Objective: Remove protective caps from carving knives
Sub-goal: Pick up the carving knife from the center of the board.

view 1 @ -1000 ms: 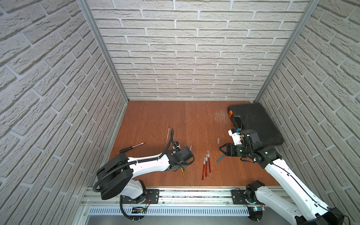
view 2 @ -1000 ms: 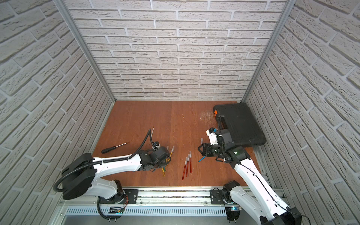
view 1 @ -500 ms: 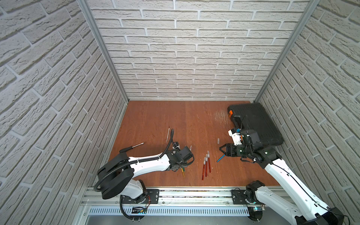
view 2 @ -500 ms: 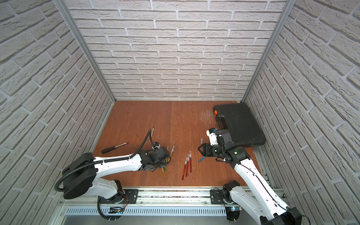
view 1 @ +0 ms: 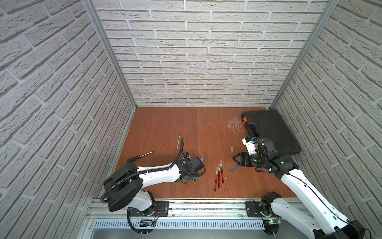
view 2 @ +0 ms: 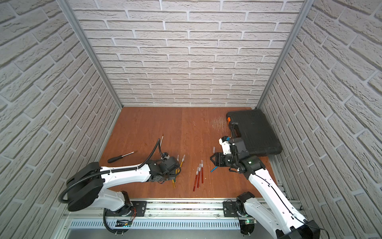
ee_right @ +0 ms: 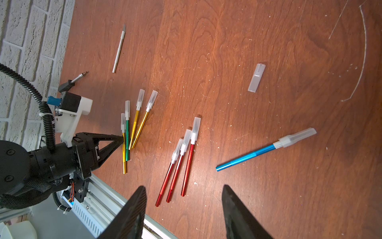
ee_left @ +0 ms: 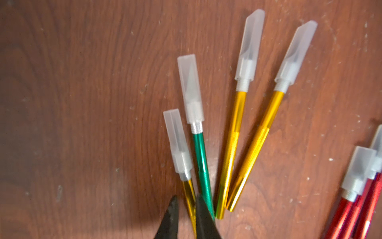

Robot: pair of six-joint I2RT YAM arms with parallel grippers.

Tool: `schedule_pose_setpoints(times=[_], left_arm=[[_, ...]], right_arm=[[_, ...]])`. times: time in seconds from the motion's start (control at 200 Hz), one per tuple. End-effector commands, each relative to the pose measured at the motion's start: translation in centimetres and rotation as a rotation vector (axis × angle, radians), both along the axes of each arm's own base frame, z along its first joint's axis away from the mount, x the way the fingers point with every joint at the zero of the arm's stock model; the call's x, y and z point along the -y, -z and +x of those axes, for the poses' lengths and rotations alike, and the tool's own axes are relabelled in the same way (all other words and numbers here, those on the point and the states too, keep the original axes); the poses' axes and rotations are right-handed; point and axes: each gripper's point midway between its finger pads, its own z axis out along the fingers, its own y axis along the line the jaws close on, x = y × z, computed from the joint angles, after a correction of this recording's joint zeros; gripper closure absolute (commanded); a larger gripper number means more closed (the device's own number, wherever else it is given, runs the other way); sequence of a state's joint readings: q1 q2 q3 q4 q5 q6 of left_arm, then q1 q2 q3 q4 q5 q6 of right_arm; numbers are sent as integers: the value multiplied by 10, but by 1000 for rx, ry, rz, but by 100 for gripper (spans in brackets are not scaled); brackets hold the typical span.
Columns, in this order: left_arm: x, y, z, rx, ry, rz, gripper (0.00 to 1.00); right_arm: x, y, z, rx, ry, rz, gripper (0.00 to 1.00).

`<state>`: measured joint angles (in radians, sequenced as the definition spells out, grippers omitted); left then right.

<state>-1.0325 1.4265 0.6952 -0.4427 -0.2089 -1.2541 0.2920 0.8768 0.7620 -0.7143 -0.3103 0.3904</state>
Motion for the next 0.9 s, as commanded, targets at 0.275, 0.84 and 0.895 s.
schedule_pose_setpoints(times=[0.275,0.84,0.895], left_arm=[[-5,14,-10,-65,2,13,81],[-19,26,-25,-131,19,84,83],[-22,27,-25,-135,20,93,85]], right_arm=[[-2,0,2,19,4,8,41],[-1,2,5,10,7,-5,41],[-1,3,5,8,6,-5,41]])
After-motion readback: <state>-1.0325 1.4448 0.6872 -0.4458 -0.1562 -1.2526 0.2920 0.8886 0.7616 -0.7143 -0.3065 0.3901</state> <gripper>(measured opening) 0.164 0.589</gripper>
